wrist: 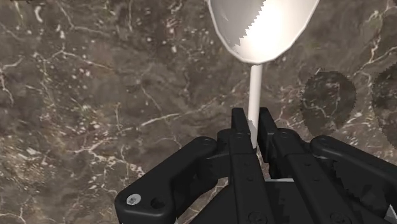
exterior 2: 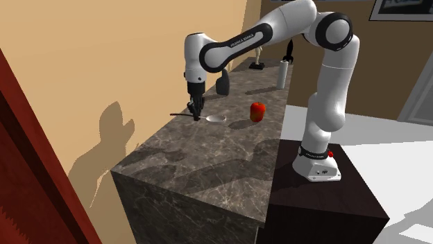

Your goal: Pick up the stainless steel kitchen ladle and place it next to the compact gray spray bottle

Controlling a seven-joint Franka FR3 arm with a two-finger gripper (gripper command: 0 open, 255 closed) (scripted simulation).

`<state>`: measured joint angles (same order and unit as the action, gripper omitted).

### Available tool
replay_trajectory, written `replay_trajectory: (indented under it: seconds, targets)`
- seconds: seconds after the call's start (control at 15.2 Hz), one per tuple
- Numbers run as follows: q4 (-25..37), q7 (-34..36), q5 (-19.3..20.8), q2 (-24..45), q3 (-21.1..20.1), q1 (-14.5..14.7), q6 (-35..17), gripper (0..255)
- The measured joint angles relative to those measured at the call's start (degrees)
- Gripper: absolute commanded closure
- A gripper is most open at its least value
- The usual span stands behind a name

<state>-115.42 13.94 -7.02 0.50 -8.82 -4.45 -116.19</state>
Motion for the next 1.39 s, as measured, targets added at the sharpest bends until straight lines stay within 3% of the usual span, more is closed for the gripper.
replay_trajectory:
  seconds: [1.39]
  targets:
    - [13.66, 1.25, 0.31, -1.97, 0.32, -0.30, 15.57, 255]
